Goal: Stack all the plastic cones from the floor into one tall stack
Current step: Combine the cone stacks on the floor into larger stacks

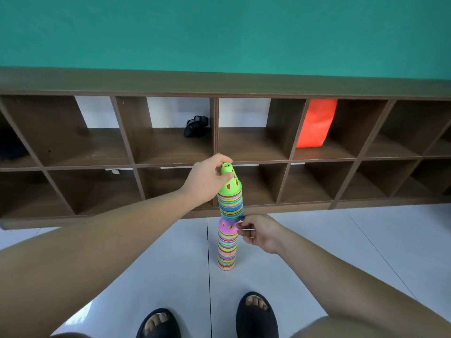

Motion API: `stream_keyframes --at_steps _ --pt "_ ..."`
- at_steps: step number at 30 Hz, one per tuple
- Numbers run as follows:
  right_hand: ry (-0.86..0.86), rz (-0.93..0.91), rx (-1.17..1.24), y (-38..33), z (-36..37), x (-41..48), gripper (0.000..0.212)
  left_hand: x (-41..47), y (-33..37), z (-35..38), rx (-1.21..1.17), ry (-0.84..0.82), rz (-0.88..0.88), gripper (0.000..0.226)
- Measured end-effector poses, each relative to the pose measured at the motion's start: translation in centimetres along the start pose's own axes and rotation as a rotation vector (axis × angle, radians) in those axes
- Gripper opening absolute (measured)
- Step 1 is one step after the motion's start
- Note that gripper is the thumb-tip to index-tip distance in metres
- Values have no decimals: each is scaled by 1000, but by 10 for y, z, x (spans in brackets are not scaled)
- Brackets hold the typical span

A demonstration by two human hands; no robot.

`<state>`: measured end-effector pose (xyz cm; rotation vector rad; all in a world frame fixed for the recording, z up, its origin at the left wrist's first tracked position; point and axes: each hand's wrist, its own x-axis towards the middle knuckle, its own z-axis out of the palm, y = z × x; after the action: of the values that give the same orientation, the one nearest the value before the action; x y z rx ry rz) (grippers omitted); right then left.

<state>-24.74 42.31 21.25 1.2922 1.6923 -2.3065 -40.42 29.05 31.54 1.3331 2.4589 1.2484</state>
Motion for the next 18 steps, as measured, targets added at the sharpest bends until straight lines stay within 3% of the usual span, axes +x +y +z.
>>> stream_keyframes --at_steps 5,10,18 --pt "-19 14 -205 3 1 -6 9 -5 -7 2 36 -121 -11 41" --pt "-26 -87 -317 -8 3 -18 20 -23 1 -27 0 -190 -56 21" --pt "-263 -258 -758 -41 56 -75 22 -132 -54 -116 64 -119 -234 8"
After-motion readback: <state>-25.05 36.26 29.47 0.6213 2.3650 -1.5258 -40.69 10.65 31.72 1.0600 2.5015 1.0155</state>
